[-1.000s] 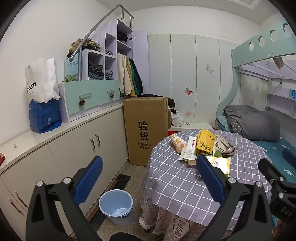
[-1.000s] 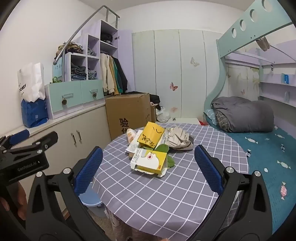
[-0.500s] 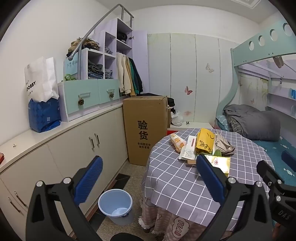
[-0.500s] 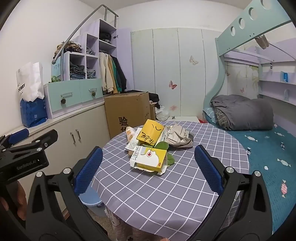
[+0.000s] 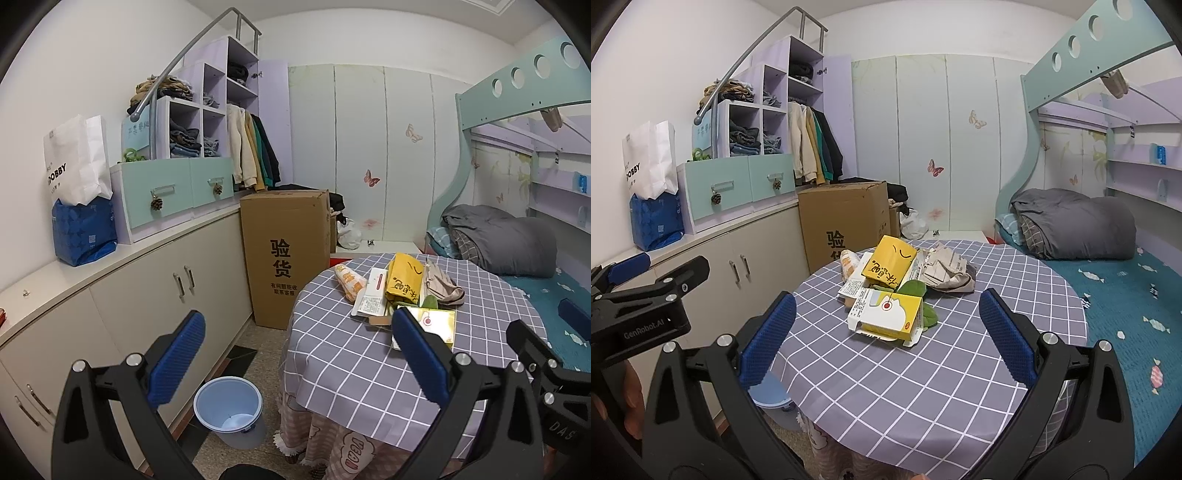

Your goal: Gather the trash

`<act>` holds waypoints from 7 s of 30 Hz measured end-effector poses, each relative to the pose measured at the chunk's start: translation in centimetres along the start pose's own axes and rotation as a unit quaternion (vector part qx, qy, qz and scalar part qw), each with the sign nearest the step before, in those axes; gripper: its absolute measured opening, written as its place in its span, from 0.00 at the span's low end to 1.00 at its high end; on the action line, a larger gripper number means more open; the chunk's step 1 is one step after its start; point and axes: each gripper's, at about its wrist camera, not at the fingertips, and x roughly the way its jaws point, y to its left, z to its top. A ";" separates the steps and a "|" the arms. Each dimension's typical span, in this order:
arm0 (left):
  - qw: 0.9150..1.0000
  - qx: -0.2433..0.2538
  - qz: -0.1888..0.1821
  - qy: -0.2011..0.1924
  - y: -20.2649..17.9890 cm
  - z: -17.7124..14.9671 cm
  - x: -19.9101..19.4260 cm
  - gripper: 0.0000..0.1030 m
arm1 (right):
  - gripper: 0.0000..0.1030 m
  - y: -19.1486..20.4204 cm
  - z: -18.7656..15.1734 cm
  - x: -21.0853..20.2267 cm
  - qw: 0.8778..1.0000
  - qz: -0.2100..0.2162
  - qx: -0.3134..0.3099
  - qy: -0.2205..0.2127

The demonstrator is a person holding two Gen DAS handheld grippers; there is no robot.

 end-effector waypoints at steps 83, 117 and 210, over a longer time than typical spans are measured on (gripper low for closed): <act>0.995 0.008 -0.037 0.094 -2.4 -2.1 5.2 0.96 | 0.94 -2.6 -2.6 4.7 0.996 0.000 0.049 0.078; 0.981 0.006 -0.070 0.181 -5.2 -2.9 14.6 0.96 | 0.05 -7.5 -1.3 14.2 0.963 0.173 0.168 0.124; 0.927 -0.181 0.070 0.321 28.4 -14.9 38.8 0.12 | 0.70 31.4 -12.1 38.7 0.948 0.175 -0.076 0.253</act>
